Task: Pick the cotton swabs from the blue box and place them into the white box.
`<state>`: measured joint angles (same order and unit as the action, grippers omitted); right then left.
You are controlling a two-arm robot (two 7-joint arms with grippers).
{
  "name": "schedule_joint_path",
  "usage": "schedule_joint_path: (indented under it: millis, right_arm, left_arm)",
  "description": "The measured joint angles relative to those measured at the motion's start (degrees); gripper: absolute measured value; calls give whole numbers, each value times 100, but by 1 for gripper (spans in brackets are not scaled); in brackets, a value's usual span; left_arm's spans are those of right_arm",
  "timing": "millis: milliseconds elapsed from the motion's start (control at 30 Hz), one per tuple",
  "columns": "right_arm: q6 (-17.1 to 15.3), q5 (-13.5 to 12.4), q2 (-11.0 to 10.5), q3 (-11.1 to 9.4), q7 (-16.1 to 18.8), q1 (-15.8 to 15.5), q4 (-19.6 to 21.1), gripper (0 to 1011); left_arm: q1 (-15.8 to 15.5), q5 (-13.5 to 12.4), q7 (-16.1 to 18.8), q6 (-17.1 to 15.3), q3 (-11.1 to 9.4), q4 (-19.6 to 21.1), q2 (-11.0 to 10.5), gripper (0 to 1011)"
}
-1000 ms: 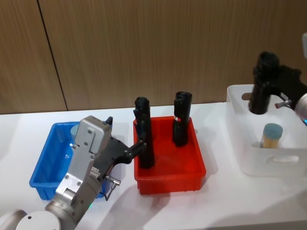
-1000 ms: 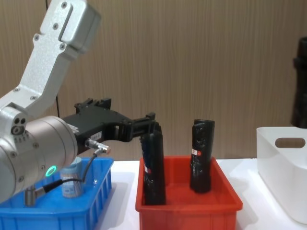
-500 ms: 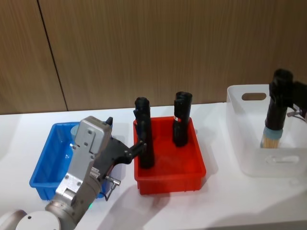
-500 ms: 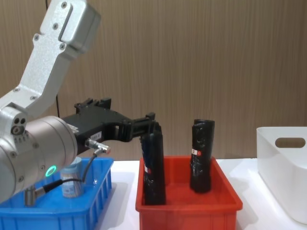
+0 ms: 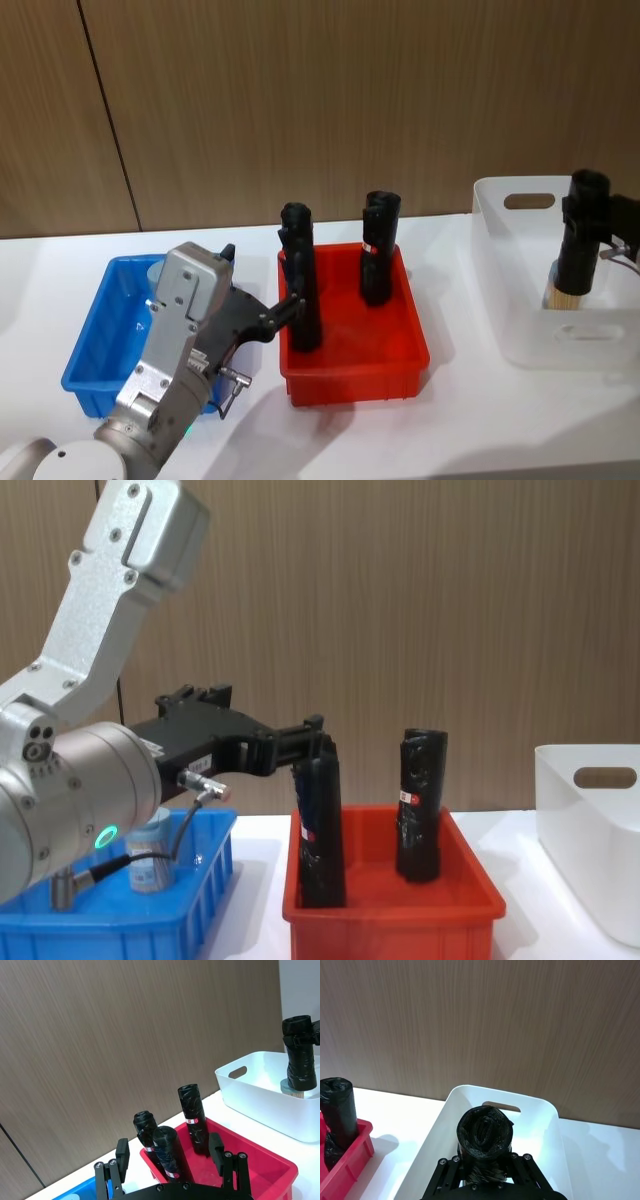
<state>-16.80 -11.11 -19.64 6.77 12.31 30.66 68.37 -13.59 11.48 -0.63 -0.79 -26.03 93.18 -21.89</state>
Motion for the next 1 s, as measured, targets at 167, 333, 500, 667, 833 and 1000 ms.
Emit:
schedule_joint_path:
  millis: [167,333,500,667,833,1000]
  right_arm:
    - [-45,-32,-10,-16,14,-10,11,360]
    - [-110,-60,-31,-38,15,-75,126,360]
    - [-182,-81,-48,-54,13,-133,236,363]
    - [-275,-107,-64,-65,10,-193,348,360]
    - [-383,-127,-79,-73,3,-267,476,363]
    - [-486,-142,-86,-75,-13,-330,582,360]
  left_arm:
    - [0,0,0,0,0,0,0,1004]
    - [0,0,0,0,0,0,0,1004]
    - [0,0,0,0,0,0,0,1004]
    - [0,0,0,0,0,0,0,1004]
    - [0,0,0,0,0,0,0,1004]
    - [0,0,0,0,0,0,0,1004]
